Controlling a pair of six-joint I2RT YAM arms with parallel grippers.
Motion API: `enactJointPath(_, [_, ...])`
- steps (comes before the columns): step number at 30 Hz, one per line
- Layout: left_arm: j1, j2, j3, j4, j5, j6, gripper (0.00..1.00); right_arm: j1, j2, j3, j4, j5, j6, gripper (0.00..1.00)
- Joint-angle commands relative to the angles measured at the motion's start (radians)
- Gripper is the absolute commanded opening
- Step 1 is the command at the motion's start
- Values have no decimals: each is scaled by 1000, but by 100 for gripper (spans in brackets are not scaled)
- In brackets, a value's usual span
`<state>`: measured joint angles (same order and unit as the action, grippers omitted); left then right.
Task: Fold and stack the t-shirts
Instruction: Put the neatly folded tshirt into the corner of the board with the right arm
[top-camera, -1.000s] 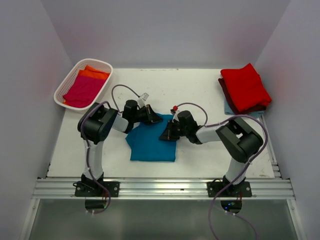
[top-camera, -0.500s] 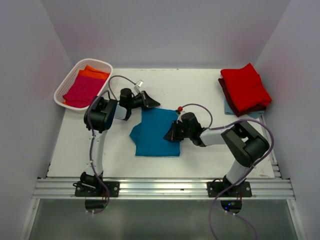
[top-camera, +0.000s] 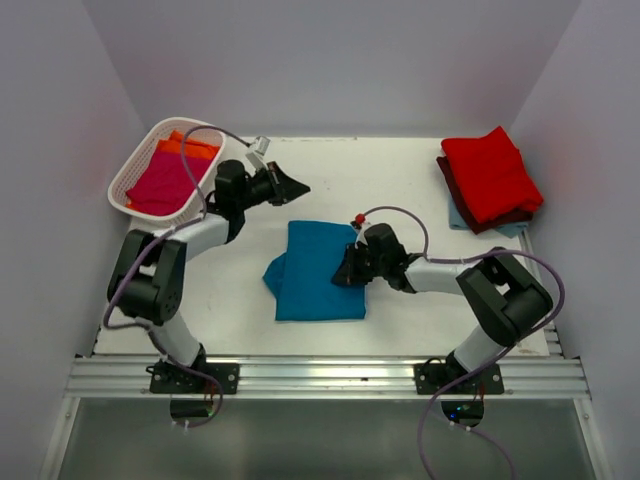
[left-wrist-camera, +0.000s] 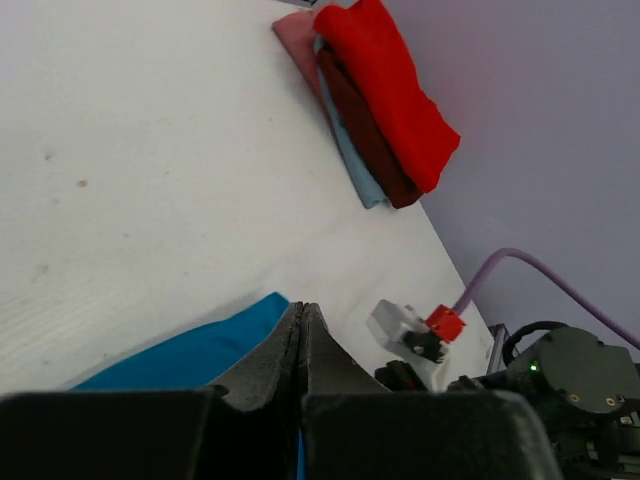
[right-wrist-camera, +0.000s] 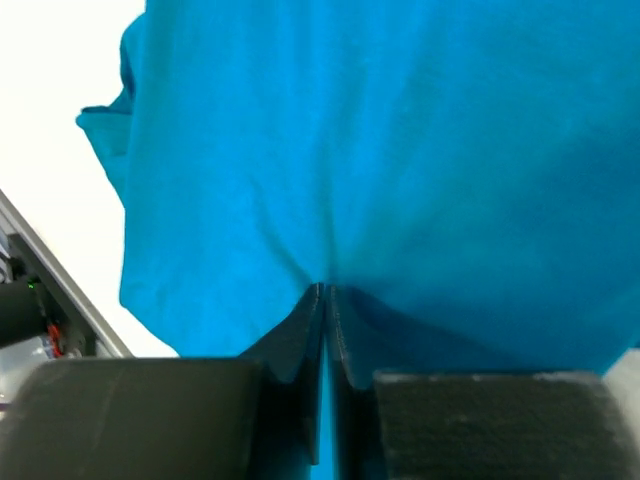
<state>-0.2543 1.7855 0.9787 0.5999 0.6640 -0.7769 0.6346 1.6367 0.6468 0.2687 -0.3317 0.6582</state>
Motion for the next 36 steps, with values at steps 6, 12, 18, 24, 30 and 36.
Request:
enactJointPath(6, [-223, -241, -144, -465, -296, 212, 0, -84, -153, 94, -229, 132, -55, 67])
enactJointPath(12, [-286, -276, -235, -522, -376, 220, 0, -174, -207, 59, -266, 135, -78, 78])
enactJointPath(18, [-333, -276, -236, -574, -420, 228, 0, -200, -169, 14, -250, 88, -63, 79])
enactJointPath(24, [-339, -288, -273, -588, -437, 217, 0, -204, -120, -64, -204, 101, -34, 78])
enactJointPath(30, [-347, -296, -339, -588, -504, 205, 0, -210, 11, -104, -90, 60, -11, 78])
enactJointPath(36, [-349, -250, -379, -597, -561, 197, 0, -165, 104, -85, -10, 17, 26, 77])
